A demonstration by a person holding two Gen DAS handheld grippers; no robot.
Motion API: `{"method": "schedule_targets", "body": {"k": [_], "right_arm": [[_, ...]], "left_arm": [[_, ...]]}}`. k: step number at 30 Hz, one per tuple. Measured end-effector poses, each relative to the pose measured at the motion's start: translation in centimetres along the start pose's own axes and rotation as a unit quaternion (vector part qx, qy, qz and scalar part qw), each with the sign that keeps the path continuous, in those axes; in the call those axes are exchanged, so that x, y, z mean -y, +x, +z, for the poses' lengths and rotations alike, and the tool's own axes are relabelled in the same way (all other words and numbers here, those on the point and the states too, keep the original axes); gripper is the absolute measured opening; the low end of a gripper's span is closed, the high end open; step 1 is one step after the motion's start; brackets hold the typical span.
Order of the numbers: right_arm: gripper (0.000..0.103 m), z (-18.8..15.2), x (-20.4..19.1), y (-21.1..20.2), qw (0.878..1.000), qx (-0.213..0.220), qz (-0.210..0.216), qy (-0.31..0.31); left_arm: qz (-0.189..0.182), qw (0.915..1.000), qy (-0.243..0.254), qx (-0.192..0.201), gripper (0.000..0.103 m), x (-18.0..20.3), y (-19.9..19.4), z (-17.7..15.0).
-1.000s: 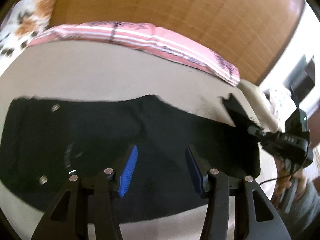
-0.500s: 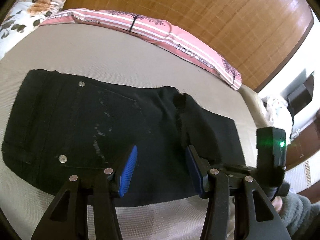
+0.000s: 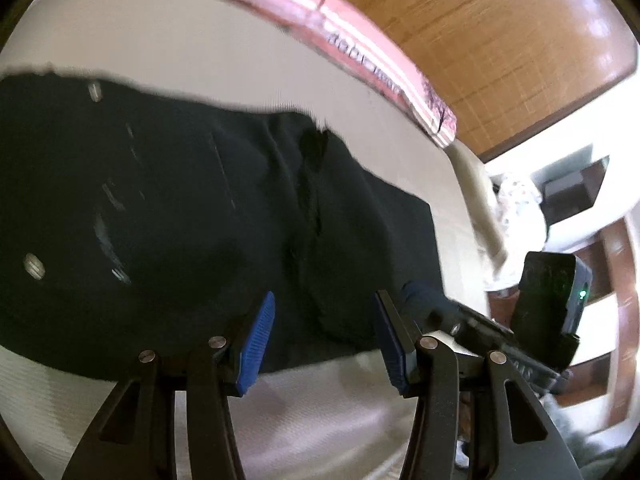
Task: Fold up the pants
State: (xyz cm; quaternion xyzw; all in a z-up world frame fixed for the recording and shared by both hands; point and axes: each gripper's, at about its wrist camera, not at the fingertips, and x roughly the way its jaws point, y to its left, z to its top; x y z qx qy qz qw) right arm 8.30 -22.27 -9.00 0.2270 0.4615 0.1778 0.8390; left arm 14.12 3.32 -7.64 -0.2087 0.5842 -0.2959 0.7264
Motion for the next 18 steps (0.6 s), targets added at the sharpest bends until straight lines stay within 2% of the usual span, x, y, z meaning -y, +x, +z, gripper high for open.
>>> {"method": "schedule_targets", "body": {"k": [7,12,18], "right_arm": [[0.042,0.0,3.7,-2.8,0.997,0.035,-0.008,0.063],[0.042,-0.4,5.3,-3.0,0.995,0.038,-0.006,0.089],[0.042,-0.6,6.0,-2.7,0.994,0.037,0.000,0.102]], "left_arm": [[-0.023,0.9962,-0.062,-0.056,0.051,-0.7,2.5,0.2],[-0.013,0.9925,-0.093,-0.078,0.051,-1.6,4.1,0.3],[-0.018,0.9911,-0.103,-0.082,0.051,-1.9,5.3,0.6]]}}
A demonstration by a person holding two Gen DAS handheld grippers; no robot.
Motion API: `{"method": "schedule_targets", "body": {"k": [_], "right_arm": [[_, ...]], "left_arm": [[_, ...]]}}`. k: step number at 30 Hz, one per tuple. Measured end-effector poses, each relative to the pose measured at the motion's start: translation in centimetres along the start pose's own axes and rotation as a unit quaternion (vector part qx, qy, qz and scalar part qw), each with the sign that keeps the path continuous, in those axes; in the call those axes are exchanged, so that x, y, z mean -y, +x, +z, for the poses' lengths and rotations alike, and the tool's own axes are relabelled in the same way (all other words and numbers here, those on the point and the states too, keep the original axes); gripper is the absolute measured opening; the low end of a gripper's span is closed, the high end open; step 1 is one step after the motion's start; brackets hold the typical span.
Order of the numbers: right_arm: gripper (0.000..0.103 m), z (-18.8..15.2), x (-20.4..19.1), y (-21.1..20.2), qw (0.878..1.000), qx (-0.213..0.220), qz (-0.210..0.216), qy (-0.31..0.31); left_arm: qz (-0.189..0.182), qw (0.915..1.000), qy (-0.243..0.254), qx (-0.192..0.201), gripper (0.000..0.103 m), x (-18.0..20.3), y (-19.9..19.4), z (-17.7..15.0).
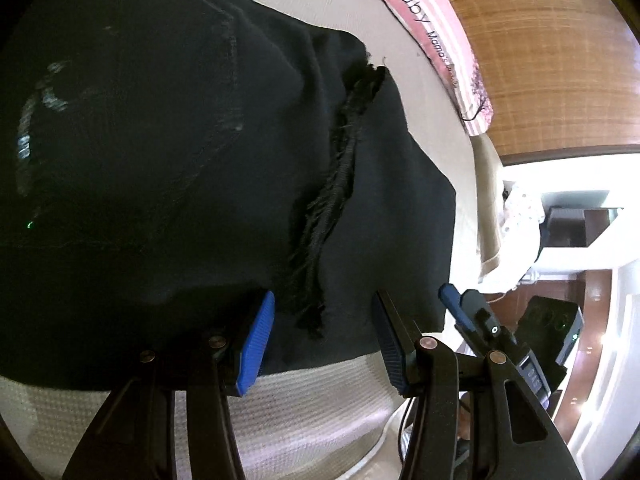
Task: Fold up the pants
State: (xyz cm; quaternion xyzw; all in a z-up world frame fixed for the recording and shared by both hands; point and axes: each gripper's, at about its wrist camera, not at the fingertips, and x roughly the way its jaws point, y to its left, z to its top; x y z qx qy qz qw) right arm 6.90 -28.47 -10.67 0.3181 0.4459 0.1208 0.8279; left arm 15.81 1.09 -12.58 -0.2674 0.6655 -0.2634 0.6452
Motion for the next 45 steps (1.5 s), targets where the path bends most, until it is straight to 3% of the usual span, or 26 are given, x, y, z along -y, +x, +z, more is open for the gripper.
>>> {"method": "schedule_targets", "body": {"k": [7,9,12,16,22,31,37,40,45], "right_arm": [[0.042,-0.1,0.6,0.0,1.000,0.002,0.003,0.015],[0.042,0.0,0.8,0.1,1.000,0.001,0.004,0.017],[0.042,0.0,1.0,0.1,1.000,0.001,0.001,0.020],[0.042,0.1,1.0,0.0,1.000,0.003,-0.005,0.020],[0.042,0.4,1.1,-0.6,0.999,0.010,-0.028,0.015],[0.040,-0.3,1.5,1.2,0.992,-0.017,-0.123,-0.027],[0.041,0.3,1.3,1.8,0.990,-0.018,-0.134,-0.041],[0.041,1.7,0.7,2.1,0.986,-0.006,-0.151,-0.066],[0.041,5.5,0.4,3.5,0.978,0.022,-0.183,-0.102]], "left_arm": [[0.002,0.9999,0.017,0.001,0.049,1.0,1.3,0.4],[0.008,0.9998,0.018,0.001,0.010,0.8,1.7,0.2],[0.009,0.9999,0.000,0.009,0.009,0.2,2.1,0.0],[0.034,0.9982,0.039,0.030,0.008,1.7,1.2,-0.7],[0.043,0.9935,0.084,0.063,0.008,3.7,-1.6,-2.4],[0.076,0.9945,0.058,0.044,0.008,0.2,0.4,-2.4],[0.105,0.9887,0.095,0.050,0.010,1.5,0.5,-2.7],[0.121,0.9848,0.110,0.058,0.018,2.1,0.2,-2.9],[0.182,0.9669,0.153,0.091,0.031,2.6,-0.7,-3.3]]}}
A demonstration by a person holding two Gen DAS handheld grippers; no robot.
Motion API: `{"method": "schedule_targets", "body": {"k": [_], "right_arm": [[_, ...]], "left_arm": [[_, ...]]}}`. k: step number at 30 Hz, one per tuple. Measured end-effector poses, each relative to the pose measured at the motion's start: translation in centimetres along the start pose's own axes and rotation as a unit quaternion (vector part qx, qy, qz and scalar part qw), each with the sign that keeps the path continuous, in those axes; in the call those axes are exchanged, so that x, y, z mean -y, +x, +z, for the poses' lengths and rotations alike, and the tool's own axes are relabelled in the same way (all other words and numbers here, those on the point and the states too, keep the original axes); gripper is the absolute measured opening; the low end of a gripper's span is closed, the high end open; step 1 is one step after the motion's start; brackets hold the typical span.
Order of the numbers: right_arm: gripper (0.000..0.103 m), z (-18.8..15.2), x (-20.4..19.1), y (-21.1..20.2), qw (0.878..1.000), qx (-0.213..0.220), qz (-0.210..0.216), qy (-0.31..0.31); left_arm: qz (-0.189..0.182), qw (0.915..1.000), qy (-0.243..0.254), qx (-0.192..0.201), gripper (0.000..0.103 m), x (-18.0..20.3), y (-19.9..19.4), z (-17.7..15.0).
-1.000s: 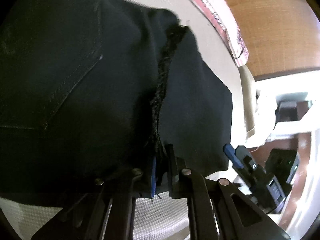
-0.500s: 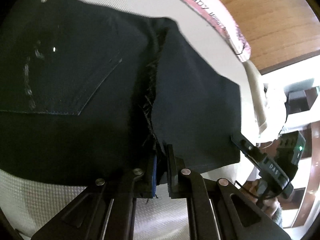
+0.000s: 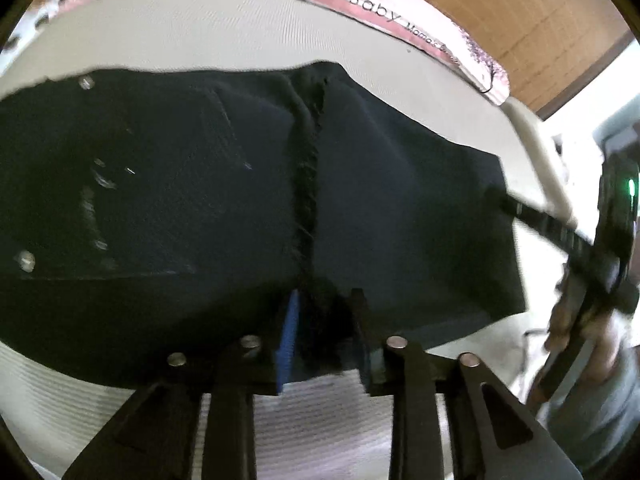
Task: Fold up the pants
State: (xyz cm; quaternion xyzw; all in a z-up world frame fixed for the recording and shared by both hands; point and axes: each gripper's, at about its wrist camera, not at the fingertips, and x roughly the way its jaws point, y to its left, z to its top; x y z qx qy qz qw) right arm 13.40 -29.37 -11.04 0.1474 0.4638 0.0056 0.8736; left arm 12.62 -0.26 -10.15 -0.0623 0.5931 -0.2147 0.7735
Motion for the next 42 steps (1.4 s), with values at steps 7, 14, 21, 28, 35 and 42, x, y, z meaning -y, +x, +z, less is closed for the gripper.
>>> {"method": "schedule_targets", "body": {"k": [7,14,21,28,35,42], "right_arm": [[0.040,2.7,0.6,3.9,0.999,-0.004,-0.052,-0.015],[0.042,1.7,-1.2,3.6,0.998,-0.013,-0.052,-0.035],[0.042,-2.3,-4.3,2.2,0.998,-0.041,-0.002,-0.043],[0.042,-5.1,-9.6,2.0,0.993,-0.081,0.054,-0.074],[0.042,-6.9,-15.1,2.3,0.980,-0.112,0.112,-0.124],[0.051,-7.2,-16.4,2.0,0.975,-0.117,0.146,-0.121]], "left_arm": [[0.071,0.9965,0.007,0.045,0.031,-1.6,-1.7,-0.3],[0.100,0.9868,-0.047,0.118,0.043,-6.1,-6.6,-0.9],[0.085,0.9687,-0.161,0.169,0.047,-13.6,-11.7,-3.2],[0.047,0.9486,-0.261,0.173,0.047,-18.4,-13.0,-5.8],[-0.002,0.9382,-0.307,0.159,0.047,-19.7,-12.0,-6.8],[-0.063,0.9162,-0.364,0.156,0.048,-21.4,-10.7,-7.5]]}}
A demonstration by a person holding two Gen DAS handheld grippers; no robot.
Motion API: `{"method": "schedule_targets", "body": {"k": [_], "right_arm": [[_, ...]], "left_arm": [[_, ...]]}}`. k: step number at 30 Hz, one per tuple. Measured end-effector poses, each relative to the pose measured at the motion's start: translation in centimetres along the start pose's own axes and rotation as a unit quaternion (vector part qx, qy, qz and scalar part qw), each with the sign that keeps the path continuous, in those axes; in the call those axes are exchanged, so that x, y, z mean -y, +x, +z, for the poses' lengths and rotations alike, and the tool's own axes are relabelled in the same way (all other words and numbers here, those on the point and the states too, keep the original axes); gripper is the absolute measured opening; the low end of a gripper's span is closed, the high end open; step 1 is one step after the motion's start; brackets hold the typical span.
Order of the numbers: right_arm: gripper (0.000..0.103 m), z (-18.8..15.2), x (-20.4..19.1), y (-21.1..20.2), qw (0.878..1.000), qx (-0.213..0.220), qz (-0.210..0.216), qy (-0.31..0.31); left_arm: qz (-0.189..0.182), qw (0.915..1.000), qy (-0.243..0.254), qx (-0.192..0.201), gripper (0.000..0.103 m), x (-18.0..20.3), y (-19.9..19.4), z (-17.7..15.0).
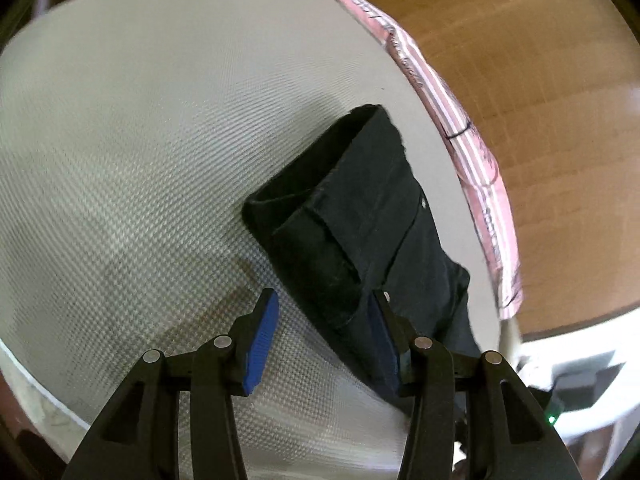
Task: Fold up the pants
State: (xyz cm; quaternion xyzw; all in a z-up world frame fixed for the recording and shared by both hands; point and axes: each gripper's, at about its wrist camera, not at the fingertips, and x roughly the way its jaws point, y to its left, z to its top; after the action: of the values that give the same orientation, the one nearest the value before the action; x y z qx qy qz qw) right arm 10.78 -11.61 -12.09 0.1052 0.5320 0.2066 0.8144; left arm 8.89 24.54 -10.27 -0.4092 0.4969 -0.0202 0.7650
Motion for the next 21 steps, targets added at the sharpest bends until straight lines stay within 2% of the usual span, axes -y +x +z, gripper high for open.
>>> {"method": "schedule_targets", "body": {"k": [2,3,6,11,17,19,21], "right_arm": [[0.056,0.0,0.0,-0.3,1.000,0.003,0.005,0.003],[0.057,0.0,0.0,-0.5,1.000,0.007,0.007,0.004],[0.058,0.3,0.3,-0.8,1.000,0.017,0.001,0.007],[0.059,0.3,1.5,-1.3,0.999,0.024,0.001,0.027],[0.059,0.1,2.3,-1.6,0.999,0.029,-0.004,0.044],[0.059,0.1,2.5,-1.6,0.998,0.028,-0.003,0.048],[0.059,0.1,2.4,-1.5,0.998,0.028,-0.003,0.048]], "left_arm": [[-0.003,0.9999,-0.013,0.002,0.050,-0.5,0.3,0.1],[-0.005,0.9998,-0.020,0.004,0.054,-0.9,0.4,0.2],[-0.022,0.9992,-0.030,0.012,0.059,-1.4,0.6,0.3],[-0.031,0.9989,-0.021,0.028,0.061,-1.4,1.3,0.7],[-0.078,0.9945,-0.045,0.054,0.062,-2.0,1.7,1.7],[-0.080,0.9942,-0.038,0.061,0.062,-1.8,1.8,1.8],[-0.066,0.9951,-0.017,0.071,0.062,-1.2,1.9,1.6]]}}
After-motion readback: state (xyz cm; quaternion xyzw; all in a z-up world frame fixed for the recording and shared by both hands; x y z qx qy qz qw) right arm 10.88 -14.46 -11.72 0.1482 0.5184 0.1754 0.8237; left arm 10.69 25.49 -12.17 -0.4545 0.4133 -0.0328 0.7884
